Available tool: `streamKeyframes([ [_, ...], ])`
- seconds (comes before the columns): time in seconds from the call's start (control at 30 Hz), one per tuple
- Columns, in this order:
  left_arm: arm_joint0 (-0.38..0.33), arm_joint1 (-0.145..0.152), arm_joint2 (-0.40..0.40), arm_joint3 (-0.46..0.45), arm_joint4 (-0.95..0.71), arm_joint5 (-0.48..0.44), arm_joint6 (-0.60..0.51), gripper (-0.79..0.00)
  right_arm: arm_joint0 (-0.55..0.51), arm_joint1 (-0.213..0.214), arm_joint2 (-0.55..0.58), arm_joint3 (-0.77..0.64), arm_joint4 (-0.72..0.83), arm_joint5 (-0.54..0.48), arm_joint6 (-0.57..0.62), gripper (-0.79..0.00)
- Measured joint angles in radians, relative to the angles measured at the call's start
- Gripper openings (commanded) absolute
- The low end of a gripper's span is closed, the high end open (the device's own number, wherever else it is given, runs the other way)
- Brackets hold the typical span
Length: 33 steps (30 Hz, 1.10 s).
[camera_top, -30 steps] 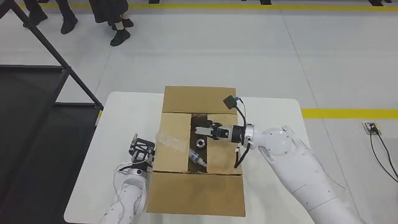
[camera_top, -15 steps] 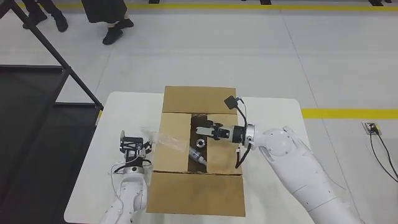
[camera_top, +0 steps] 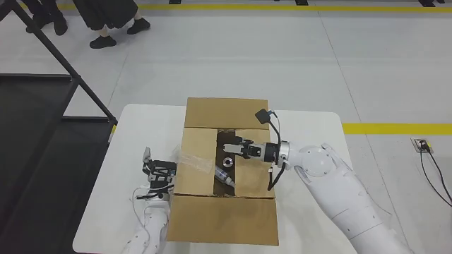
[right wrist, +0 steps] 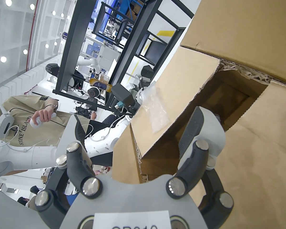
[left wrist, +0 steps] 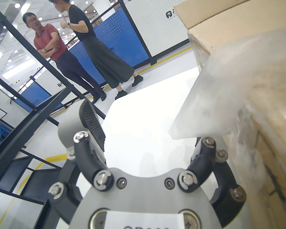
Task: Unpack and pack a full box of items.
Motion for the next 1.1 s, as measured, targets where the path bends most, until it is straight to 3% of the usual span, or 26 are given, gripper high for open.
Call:
streamKeyframes([
  [0.03,-0.001,-0.002,0.000,0.002,0.001,0.004,0.000,-0.480,-0.001,0.000,0.000,0.000,0.000,0.000,0.000,0.000],
  [0.1,-0.002,-0.004,0.000,0.004,0.003,0.007,0.001,-0.686,-0.001,0.000,0.001,-0.001,0.001,0.000,0.002,0.000],
  [0.2,0.001,-0.005,-0.003,0.010,0.008,0.006,0.007,-0.776,-0.002,0.000,0.002,0.000,0.001,-0.001,0.002,0.000],
  [0.7,0.052,-0.001,-0.045,-0.021,0.053,-0.009,0.024,-0.785,0.024,-0.013,-0.021,0.028,0.009,0.004,0.016,0.000],
  [1.1,0.135,0.015,-0.118,-0.131,0.093,-0.030,-0.020,-0.785,0.092,-0.057,-0.104,0.101,0.036,-0.018,0.037,0.000],
])
